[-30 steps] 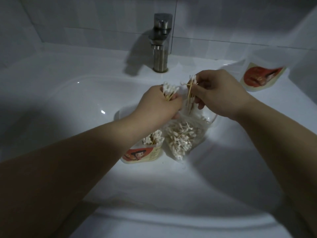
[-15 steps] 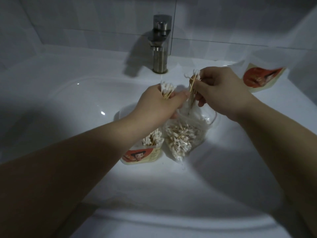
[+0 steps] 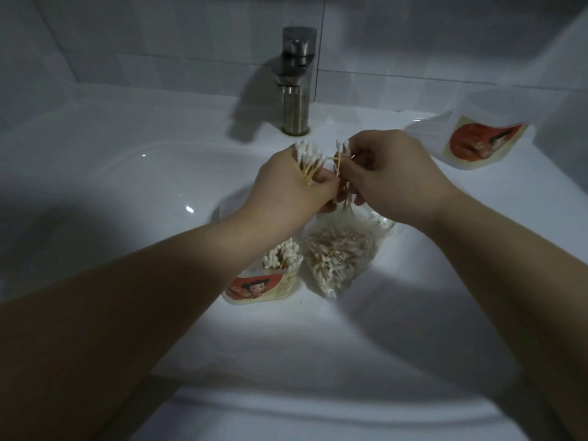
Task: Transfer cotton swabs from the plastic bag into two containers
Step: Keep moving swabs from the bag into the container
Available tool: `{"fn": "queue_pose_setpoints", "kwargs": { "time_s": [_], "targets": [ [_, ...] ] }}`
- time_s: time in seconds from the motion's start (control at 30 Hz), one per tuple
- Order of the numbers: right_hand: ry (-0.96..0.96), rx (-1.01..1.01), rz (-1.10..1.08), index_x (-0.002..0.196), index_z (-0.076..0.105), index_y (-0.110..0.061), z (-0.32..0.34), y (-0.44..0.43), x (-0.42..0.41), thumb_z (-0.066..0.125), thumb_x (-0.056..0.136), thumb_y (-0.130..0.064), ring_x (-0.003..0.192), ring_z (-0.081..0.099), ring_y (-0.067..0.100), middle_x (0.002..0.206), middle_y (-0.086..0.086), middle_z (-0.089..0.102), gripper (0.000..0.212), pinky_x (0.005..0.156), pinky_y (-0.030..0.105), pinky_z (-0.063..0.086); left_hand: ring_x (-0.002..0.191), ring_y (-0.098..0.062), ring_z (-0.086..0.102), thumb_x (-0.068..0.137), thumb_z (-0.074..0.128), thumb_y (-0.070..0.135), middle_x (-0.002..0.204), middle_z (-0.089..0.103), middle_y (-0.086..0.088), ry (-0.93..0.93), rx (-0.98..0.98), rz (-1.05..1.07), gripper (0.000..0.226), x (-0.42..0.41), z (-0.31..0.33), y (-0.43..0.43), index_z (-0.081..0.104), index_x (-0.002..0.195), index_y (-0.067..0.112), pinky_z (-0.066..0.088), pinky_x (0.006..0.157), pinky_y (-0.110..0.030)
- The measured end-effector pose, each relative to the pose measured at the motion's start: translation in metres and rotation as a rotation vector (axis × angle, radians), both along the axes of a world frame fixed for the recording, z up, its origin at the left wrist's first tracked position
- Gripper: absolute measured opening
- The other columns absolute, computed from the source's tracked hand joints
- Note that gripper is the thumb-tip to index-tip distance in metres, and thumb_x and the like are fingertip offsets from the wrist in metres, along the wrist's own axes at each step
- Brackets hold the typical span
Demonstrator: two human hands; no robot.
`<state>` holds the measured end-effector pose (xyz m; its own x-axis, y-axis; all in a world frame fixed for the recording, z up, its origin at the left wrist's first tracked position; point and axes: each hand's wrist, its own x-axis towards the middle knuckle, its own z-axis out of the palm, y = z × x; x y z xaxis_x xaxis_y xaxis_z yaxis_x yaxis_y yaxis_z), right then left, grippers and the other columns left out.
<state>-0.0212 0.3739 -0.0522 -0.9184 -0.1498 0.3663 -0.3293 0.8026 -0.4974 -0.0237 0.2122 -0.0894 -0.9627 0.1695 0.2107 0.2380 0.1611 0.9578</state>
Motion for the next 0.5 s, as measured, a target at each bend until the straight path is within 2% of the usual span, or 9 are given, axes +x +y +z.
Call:
{"fn": "queue_pose_setpoints", "kwargs": {
  "time_s": [0.07, 0.13, 0.27, 0.37, 0.5],
  "targets": [
    [0.007, 0.012, -0.030, 0.076, 0.063, -0.016, 0.000, 0.003, -0.002, 0.056, 0.093, -0.021, 0.055, 0.067, 0.007, 0.060, -0.004, 0.070, 0.020, 0.066, 0.029, 0.056, 0.083, -0.028, 0.077, 0.088, 0.070, 0.000, 0.088, 0.074, -0.018, -0.012, 0.010, 0.002, 0.013, -0.001, -0.001, 0.000, 0.062, 0.082, 0.009, 0.065, 0.077, -0.047],
    [0.007, 0.018, -0.060, 0.078, 0.064, -0.015, 0.000, 0.007, -0.004, 0.056, 0.094, -0.021, 0.054, 0.067, 0.006, 0.060, -0.003, 0.070, 0.019, 0.068, 0.026, 0.055, 0.084, -0.025, 0.078, 0.089, 0.073, 0.001, 0.090, 0.074, -0.017, -0.013, 0.021, 0.010, 0.016, -0.001, 0.000, 0.000, 0.060, 0.087, 0.010, 0.065, 0.076, -0.045],
    [-0.055, -0.034, -0.087, 0.078, 0.063, -0.017, -0.002, 0.012, -0.007, 0.057, 0.097, -0.021, 0.051, 0.067, 0.006, 0.061, -0.003, 0.070, 0.020, 0.055, 0.013, 0.049, 0.084, -0.025, 0.078, 0.092, 0.071, -0.001, 0.085, 0.072, -0.011, -0.029, 0.057, -0.011, 0.022, 0.000, 0.001, 0.001, 0.056, 0.092, 0.015, 0.065, 0.074, -0.041],
    [-0.071, -0.002, -0.103, 0.078, 0.063, -0.017, -0.004, 0.013, -0.008, 0.055, 0.098, -0.022, 0.052, 0.068, 0.007, 0.060, -0.002, 0.070, 0.022, 0.061, 0.021, 0.053, 0.080, -0.021, 0.075, 0.095, 0.062, -0.005, 0.087, 0.068, -0.008, -0.058, 0.069, -0.044, 0.025, 0.001, 0.000, 0.003, 0.052, 0.100, 0.017, 0.063, 0.072, -0.036],
    [-0.083, -0.003, -0.129, 0.077, 0.064, -0.019, -0.007, 0.015, -0.010, 0.055, 0.097, -0.024, 0.052, 0.067, 0.007, 0.059, -0.002, 0.071, 0.023, 0.067, 0.025, 0.055, 0.068, -0.013, 0.067, 0.100, 0.049, -0.003, 0.087, 0.064, -0.002, -0.075, 0.013, -0.048, 0.037, 0.002, 0.000, 0.004, 0.052, 0.108, 0.032, 0.060, 0.066, -0.031]
  ]
}}
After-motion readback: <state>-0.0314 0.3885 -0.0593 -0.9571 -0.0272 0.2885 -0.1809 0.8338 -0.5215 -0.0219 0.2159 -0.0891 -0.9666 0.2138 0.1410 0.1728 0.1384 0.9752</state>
